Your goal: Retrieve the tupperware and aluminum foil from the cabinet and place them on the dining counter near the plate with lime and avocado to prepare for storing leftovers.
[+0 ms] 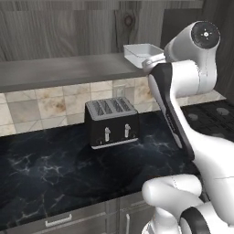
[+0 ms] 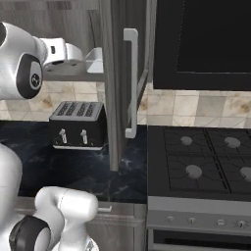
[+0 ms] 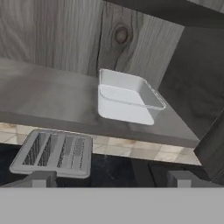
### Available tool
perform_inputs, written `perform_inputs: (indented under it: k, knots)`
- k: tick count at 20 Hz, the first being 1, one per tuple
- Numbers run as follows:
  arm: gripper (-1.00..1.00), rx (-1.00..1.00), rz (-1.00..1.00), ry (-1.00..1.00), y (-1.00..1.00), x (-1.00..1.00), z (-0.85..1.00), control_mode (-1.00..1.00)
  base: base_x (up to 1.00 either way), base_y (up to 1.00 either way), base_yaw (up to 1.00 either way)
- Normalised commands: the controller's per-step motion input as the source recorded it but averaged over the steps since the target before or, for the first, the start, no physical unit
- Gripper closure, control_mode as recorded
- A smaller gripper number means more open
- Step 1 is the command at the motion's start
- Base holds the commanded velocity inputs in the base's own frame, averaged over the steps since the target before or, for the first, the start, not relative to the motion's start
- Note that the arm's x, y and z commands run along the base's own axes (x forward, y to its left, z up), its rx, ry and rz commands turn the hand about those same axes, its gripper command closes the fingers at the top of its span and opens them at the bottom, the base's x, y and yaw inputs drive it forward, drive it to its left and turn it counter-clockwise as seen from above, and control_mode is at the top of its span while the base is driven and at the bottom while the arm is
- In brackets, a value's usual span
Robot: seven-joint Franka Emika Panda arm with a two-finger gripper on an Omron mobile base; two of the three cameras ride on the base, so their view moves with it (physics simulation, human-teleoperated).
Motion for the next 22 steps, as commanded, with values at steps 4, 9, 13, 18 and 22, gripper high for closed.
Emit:
perform_inputs:
  k: [4, 9, 13, 18, 22]
  knots:
    - [-1.0, 0.0, 0.01, 0.0, 0.0, 0.65, 0.0, -1.0, 0.0, 0.0, 0.0]
    - [-1.0, 0.0, 0.0, 0.0, 0.0, 0.65, 0.0, -1.0, 0.0, 0.0, 0.0]
    - [-1.0, 0.0, 0.0, 0.02, 0.0, 0.67, 0.0, -1.0, 0.0, 0.0, 0.0]
    - [-1.0, 0.0, 0.0, 0.07, 0.01, 0.68, 0.0, -1.0, 0.0, 0.0, 0.0]
    - [-1.0, 0.0, 0.0, 0.12, 0.06, 0.68, 0.0, -1.0, 0.0, 0.0, 0.0]
